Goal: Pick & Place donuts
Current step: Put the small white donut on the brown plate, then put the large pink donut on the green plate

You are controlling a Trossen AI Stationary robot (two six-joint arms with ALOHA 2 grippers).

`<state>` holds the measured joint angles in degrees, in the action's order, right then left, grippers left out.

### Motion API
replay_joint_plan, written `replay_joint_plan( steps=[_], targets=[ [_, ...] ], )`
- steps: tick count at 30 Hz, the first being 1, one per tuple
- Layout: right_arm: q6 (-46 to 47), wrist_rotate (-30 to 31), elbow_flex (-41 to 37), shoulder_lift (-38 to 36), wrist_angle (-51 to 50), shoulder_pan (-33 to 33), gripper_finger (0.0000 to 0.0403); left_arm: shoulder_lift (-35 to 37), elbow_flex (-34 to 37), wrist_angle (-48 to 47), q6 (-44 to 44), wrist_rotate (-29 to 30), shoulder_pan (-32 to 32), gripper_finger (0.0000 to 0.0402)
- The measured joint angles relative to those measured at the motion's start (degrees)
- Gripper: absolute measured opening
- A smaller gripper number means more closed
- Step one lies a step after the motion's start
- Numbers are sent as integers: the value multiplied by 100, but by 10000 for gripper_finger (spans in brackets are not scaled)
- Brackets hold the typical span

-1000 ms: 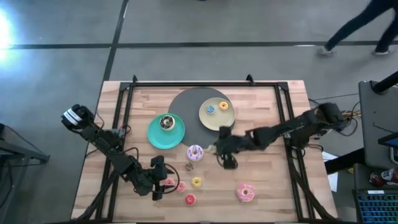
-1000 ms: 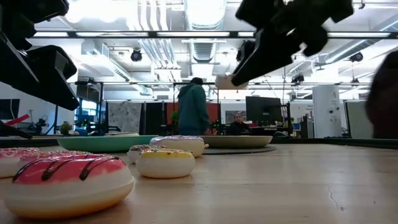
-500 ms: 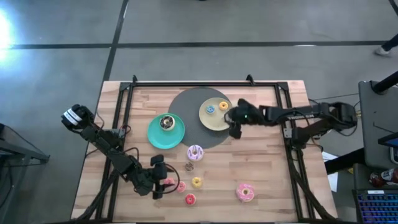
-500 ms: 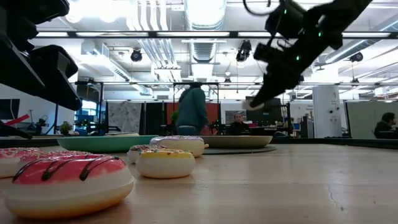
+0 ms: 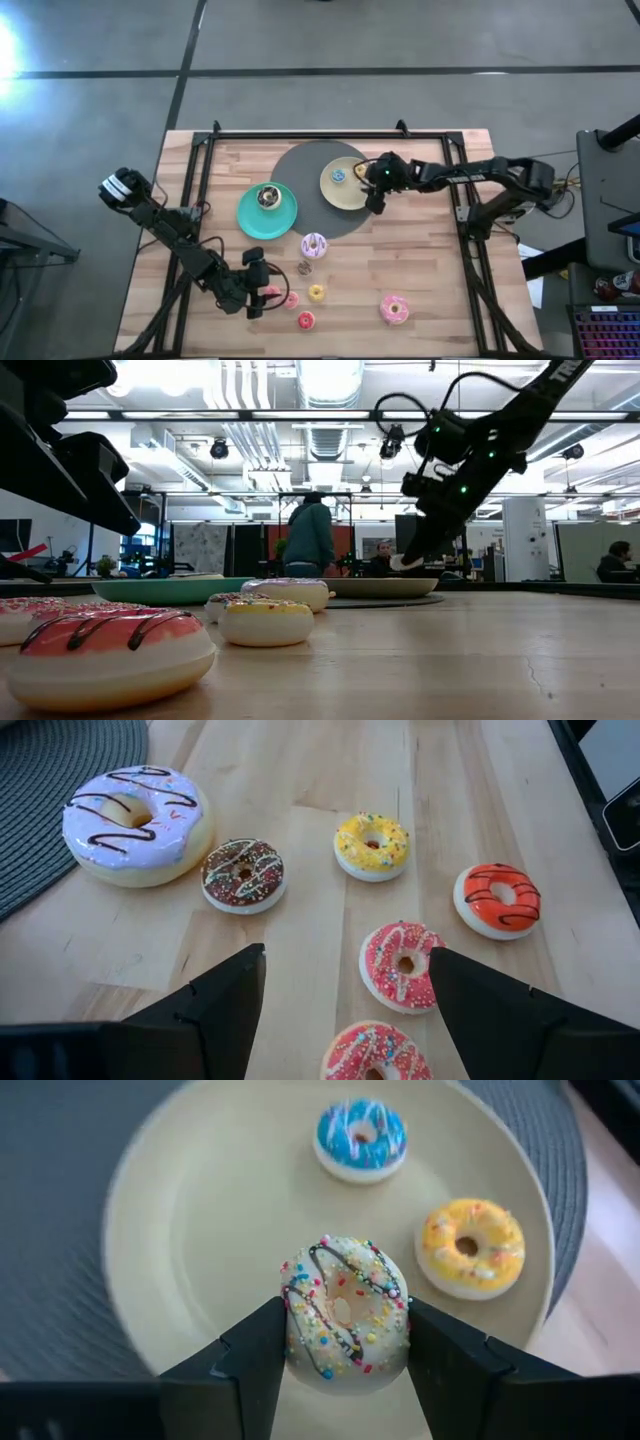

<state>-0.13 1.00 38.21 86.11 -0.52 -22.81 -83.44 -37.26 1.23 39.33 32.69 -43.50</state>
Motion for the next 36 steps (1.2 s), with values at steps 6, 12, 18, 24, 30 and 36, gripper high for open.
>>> replay_joint_plan(
  steps=[6,12,18,24,30,36],
  targets=[
    [60,2,232,446,-10,-149,185,0,0,1,17,0,1,257],
    [148,49,357,586,-244,-286,195,2,0,0,37,0,1,257],
    [121,56,353,438,-265,-313,217,7,0,-3,36,-2,15,257],
    [53,274,359,404,-452,-313,254,9,0,0,83,-1,30,257],
    [53,499,354,398,-671,-312,285,9,0,0,131,-2,30,257],
    [-24,493,356,40,-657,-164,303,9,0,2,136,0,30,257]
  ],
)
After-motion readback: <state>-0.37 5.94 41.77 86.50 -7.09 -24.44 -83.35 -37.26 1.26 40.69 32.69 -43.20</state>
